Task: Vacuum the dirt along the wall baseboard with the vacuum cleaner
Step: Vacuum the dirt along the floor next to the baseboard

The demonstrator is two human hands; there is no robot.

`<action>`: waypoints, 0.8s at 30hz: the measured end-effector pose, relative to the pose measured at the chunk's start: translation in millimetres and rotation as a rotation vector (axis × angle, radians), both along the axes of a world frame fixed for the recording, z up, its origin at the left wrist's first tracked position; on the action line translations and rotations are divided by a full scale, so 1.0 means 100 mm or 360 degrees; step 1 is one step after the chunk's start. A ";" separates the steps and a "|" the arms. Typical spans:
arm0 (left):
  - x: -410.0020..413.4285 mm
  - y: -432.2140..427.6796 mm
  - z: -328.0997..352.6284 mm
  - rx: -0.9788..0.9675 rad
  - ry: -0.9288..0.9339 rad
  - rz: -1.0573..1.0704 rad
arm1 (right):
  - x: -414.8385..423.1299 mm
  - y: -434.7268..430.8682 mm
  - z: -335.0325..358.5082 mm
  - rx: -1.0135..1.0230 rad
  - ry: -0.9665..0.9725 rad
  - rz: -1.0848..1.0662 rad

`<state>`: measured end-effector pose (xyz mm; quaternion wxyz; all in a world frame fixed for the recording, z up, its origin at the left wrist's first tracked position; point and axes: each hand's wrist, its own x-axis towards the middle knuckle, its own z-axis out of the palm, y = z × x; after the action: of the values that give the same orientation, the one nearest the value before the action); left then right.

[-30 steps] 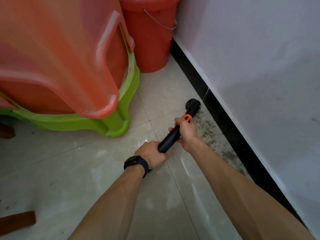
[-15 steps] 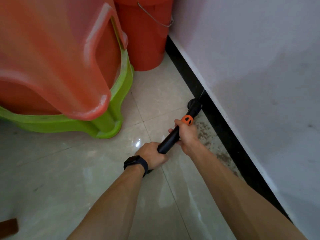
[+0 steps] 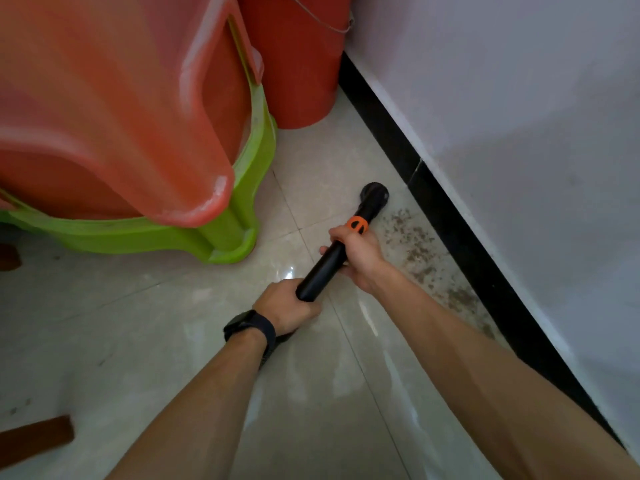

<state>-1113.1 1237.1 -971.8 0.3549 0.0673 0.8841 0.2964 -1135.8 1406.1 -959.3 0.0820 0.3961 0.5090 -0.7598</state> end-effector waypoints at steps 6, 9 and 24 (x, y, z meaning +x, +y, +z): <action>0.16 -0.61 0.10 -0.0225 -0.0019 -0.0078 | 0.27 -0.61 -0.05 -0.0157 -0.0017 -0.0019; 0.24 -0.78 0.17 -0.0326 -0.0049 -0.0111 | 0.41 -0.82 -0.04 -0.0216 -0.0047 -0.0071; 0.54 -0.43 0.38 -0.0578 -0.0274 -0.0995 | 1.44 -0.75 -0.01 -0.0089 -0.0093 -0.0617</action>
<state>-1059.5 1194.1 -933.4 0.5074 0.2449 0.8260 0.0165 -991.8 1331.1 -960.2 -0.0401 0.5063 0.3993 -0.7633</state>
